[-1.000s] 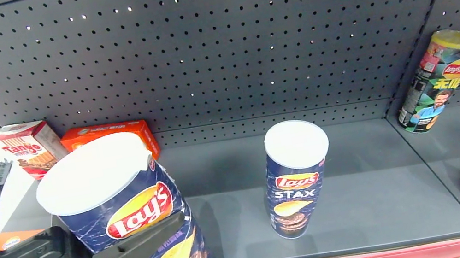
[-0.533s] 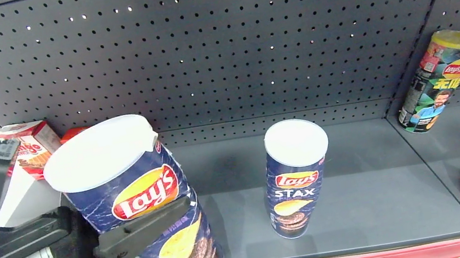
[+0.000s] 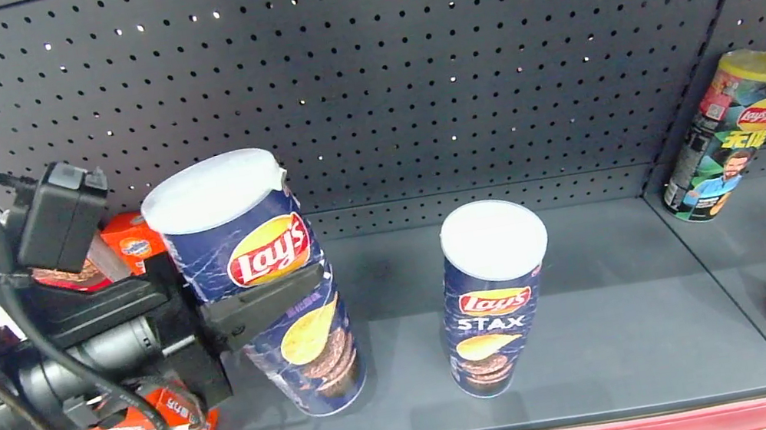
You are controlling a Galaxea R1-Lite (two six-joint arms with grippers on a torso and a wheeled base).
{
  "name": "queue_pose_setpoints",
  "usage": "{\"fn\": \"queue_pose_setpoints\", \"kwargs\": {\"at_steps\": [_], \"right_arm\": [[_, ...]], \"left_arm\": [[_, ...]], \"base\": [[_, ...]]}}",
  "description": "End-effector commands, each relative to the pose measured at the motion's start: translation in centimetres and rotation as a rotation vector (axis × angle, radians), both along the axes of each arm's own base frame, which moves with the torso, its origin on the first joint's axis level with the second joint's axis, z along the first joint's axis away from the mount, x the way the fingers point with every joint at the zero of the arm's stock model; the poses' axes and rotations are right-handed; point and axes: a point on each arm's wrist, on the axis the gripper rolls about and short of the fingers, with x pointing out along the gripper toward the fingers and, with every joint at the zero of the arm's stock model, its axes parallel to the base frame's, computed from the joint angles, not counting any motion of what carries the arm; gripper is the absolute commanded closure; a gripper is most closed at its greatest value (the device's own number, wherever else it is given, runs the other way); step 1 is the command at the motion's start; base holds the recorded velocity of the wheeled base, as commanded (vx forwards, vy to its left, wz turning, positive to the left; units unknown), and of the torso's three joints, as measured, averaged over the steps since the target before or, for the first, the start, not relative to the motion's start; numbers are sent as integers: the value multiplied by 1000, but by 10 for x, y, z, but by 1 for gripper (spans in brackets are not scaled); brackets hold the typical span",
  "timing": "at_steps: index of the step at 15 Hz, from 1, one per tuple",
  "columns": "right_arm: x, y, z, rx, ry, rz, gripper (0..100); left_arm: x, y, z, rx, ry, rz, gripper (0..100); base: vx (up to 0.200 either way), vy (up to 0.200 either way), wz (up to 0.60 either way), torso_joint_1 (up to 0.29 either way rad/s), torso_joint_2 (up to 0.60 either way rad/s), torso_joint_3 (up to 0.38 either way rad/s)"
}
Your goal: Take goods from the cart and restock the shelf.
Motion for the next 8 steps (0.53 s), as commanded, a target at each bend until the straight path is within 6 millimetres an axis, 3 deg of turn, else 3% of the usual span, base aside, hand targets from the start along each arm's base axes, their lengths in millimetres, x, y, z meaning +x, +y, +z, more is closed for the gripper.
{"fn": "queue_pose_setpoints", "kwargs": {"at_steps": [1,2,5,7,8], "right_arm": [[0,0,0,-1,2,0,0],[0,0,0,-1,2,0,0],[0,0,0,-1,2,0,0],[0,0,0,-1,2,0,0],[0,0,0,-1,2,0,0]], "left_arm": [[43,-9,-8,49,-12,27,100],[61,-16,-12,65,-20,13,100],[91,-33,6,49,-43,-79,100],[103,-39,7,69,-38,-101,100],[120,-48,8,62,-54,-177,100]], "base": [[0,0,0,0,0,0],[0,0,0,0,0,0],[0,0,0,0,0,0],[0,0,0,0,0,0],[0,0,0,0,0,0]]}}
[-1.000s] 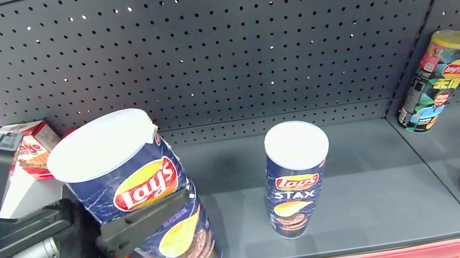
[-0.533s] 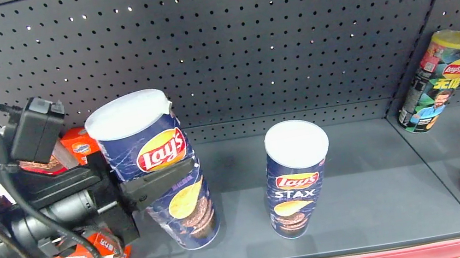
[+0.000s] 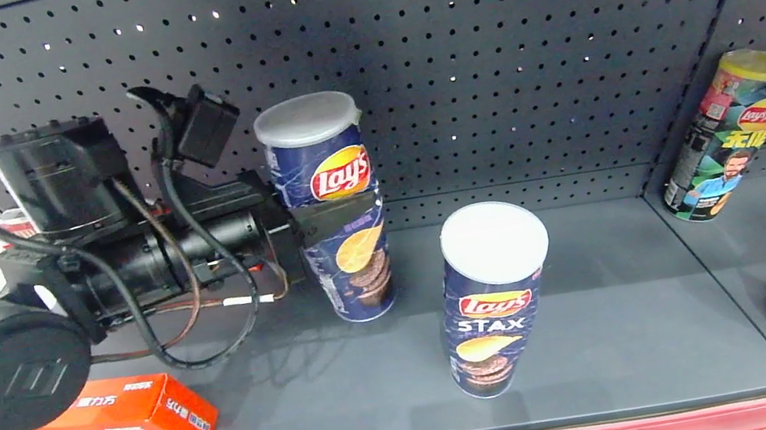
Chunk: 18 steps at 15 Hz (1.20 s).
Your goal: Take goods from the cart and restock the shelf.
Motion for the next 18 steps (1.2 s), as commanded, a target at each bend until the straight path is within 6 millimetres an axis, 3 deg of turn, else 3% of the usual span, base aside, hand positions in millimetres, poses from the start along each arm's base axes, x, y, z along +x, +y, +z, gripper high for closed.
{"fn": "queue_pose_setpoints", "kwargs": {"at_steps": [1,10,18], "right_arm": [[0,0,0,0,1,0,0],[0,0,0,0,2,0,0],[0,0,0,0,2,0,0]], "left_arm": [[35,-18,-10,8,17,-109,100],[80,-42,-15,9,7,-236,100],[99,-64,-36,35,-34,-268,100]], "base": [[0,0,0,0,0,0],[0,0,0,0,0,0],[0,0,0,0,0,0]]}}
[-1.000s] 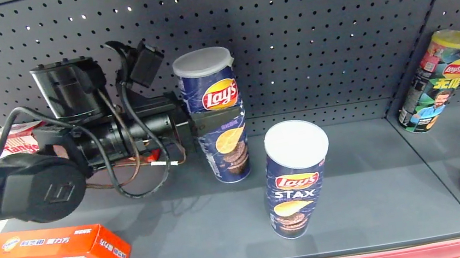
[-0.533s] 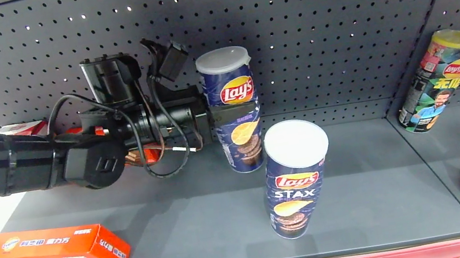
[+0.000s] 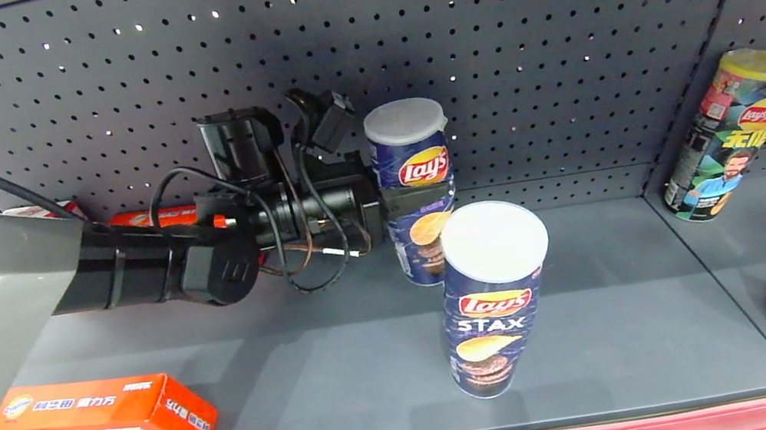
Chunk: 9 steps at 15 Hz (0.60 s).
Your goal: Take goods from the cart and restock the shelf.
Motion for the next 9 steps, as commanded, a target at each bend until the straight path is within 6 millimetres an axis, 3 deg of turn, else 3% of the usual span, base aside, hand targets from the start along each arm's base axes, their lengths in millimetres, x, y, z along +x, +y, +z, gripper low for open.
{"fn": "queue_pose_setpoints", "kwargs": {"at_steps": [1,7,8,9], "right_arm": [[0,0,0,0,2,0,0],[0,0,0,0,2,0,0],[0,0,0,0,2,0,0],[0,0,0,0,2,0,0]], "left_arm": [[6,-8,-9,5,11,-11,100],[10,-17,-20,12,24,-25,100],[11,-18,-23,15,29,-26,0],[11,-18,-23,15,30,-25,0]], "base": [[0,0,0,0,0,0],[0,0,0,0,0,0],[0,0,0,0,0,0],[0,0,0,0,0,0]]}}
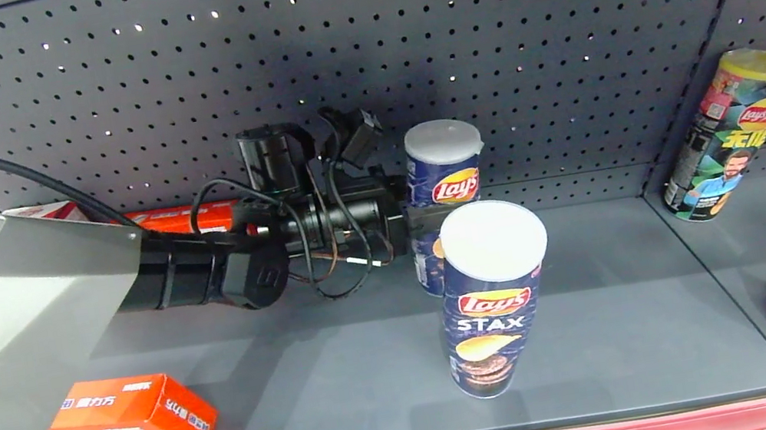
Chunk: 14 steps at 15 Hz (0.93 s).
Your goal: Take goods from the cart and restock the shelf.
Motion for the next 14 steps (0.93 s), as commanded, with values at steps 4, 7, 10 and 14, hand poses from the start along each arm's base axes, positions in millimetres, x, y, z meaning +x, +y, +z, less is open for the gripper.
{"fn": "queue_pose_setpoints", "kwargs": {"at_steps": [4,7,10,14], "right_arm": [[0,0,0,0,2,0,0],[0,0,0,0,2,0,0],[0,0,0,0,2,0,0],[0,0,0,0,2,0,0]], "left_arm": [[-12,11,2,17,30,45,0],[-31,27,5,37,56,138,0],[-39,35,-4,111,8,374,0],[-39,36,-13,151,-2,439,0]], "base": [[0,0,0,0,0,0],[0,0,0,0,0,0],[0,0,0,0,0,0],[0,0,0,0,0,0]]}}
